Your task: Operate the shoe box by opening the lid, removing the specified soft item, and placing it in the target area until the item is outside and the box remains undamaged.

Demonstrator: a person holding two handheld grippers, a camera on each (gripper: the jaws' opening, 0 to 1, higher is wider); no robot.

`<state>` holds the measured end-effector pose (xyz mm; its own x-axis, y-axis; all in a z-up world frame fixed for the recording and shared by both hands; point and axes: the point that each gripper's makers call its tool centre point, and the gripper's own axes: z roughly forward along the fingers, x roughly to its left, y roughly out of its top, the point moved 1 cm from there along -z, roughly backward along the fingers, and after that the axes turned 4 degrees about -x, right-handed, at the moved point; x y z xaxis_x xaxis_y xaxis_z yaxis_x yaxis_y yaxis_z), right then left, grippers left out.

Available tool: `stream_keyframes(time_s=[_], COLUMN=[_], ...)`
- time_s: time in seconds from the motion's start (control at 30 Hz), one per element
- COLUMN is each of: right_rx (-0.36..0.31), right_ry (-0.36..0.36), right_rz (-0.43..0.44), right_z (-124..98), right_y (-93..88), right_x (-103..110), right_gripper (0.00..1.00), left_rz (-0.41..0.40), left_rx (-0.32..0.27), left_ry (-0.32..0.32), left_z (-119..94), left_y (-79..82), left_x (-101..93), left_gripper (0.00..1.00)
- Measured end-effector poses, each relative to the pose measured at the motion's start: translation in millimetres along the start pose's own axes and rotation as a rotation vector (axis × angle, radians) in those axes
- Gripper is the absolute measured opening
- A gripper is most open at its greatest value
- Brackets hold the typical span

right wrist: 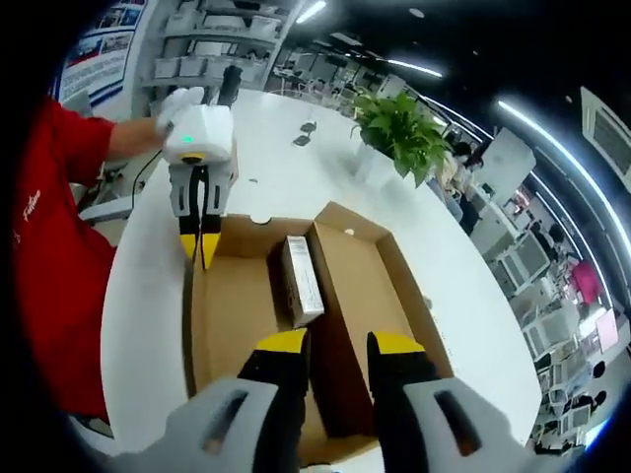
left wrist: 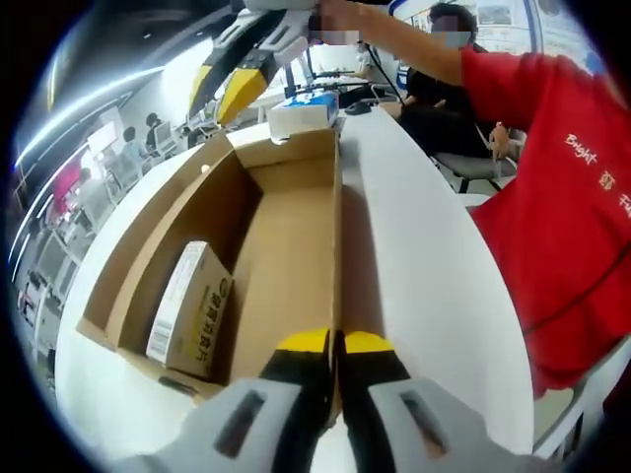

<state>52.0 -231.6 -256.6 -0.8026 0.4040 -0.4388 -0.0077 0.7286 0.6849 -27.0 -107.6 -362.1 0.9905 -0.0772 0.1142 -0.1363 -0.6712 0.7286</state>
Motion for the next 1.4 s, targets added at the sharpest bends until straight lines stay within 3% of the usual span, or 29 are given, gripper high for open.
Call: stream_keyframes(time_s=[0.07,0.2,0.53,0.6,0.9,1.1,1.33,1.4], right_rx=[-0.016,-0.044,-0.071,-0.104,-0.084,-0.072,-0.056,-0.033], right_ry=[0.053,0.051,0.045,0.044,0.025,0.046,0.097,0.091], right_rz=[0.034,0.012,-0.009,0.063,-0.003,-0.016,0.009,-0.023], right_z=[8,15,30,32,62,85,103,112], right_y=[5.0,15.6,31.9,38.7,38.9,38.4,31.3,27.6], right_x=[11,16,19,21,31,35,41,41], right_gripper=[0.27,0.21,0.22,0.27,0.25,0.25,0.26,0.26], left_rz=[-0.001,-0.003,-0.005,-0.005,-0.003,-0.002,-0.003,-0.002], left_rx=[-0.001,-0.01,-0.011,-0.01,-0.01,-0.013,-0.01,-0.011], left_ry=[0.001,0.002,0.0,-0.001,0.001,0.0,-0.002,0.0], left_z=[0,0,-1,-1,1,0,1,1], left_y=[0.1,1.0,-1.0,-1.0,-0.8,-3.3,4.5,4.9], left_x=[0.1,-0.5,0.3,-0.6,-0.4,1.4,-3.3,-3.7], left_gripper=[0.02,0.02,0.02,0.02,0.02,0.02,0.02,0.02])
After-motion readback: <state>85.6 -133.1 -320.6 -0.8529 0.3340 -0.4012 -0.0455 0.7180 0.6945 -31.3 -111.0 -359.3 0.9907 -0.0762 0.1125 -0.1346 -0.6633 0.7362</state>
